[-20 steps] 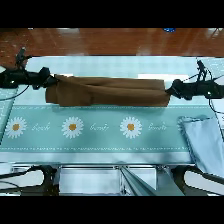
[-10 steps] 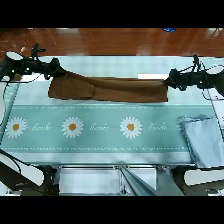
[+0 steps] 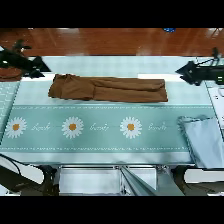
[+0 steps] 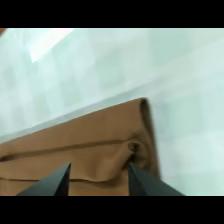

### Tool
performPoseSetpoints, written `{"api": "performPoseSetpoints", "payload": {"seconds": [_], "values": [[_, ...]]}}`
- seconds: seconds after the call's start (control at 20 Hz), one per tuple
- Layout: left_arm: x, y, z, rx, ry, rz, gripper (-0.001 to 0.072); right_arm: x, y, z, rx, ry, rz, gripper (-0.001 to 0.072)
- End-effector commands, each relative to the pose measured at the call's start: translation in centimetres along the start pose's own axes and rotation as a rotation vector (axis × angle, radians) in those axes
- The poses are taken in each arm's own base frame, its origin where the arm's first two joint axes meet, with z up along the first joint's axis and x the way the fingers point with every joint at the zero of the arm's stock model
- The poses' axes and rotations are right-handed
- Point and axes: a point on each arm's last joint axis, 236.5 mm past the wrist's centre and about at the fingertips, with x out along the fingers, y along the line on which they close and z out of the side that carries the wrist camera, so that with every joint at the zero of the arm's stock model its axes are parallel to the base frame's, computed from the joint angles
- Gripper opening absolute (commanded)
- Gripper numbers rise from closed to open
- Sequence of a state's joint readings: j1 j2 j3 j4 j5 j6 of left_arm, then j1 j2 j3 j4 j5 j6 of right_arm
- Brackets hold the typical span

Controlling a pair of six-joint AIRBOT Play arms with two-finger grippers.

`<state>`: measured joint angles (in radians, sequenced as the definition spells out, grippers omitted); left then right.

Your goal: Fold the shirts.

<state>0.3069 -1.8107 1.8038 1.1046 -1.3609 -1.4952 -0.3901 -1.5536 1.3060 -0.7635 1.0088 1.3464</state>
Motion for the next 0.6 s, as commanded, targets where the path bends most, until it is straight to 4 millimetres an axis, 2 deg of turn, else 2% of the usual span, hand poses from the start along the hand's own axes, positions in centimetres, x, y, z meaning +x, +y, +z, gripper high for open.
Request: {"api": "performPoseSetpoints", "payload": {"seconds": [0.0, 0.05, 0.15, 0.25, 0.4, 0.45, 0.55], "values": [[-6.4, 4.0, 0.7, -0.007, -0.164, 0.201, 0.0507, -3.8, -4.6, -0.5, 0.025, -0.032, -0.175, 0.042], [-6.2, 2.7, -0.1, -0.015, -0.194, 0.156, 0.0506, -3.3, -5.7, -1.6, 0.069, -0.035, -0.195, 0.042], [-4.5, -0.9, -3.3, 0.012, -0.213, 0.036, 0.0507, -1.0, -6.5, -3.7, 0.168, -0.033, -0.164, 0.042], [-2.4, -4.0, -7.7, 0.06, -0.216, -0.045, 0.0507, 1.3, -6.1, -5.3, 0.21, -0.009, -0.138, 0.042], [-0.4, -6.6, -12.7, 0.117, -0.183, -0.074, 0.0507, 4.7, -5.3, -6.8, 0.251, 0.051, -0.098, 0.042], [-0.1, -7.4, -13.6, 0.139, -0.175, -0.081, 0.0507, 5.7, -5.0, -7.0, 0.262, 0.069, -0.081, 0.042], [0.2, -9.2, -14.2, 0.177, -0.172, -0.1, 0.0506, 7.5, -4.6, -7.6, 0.273, 0.117, -0.06, 0.042]]}}
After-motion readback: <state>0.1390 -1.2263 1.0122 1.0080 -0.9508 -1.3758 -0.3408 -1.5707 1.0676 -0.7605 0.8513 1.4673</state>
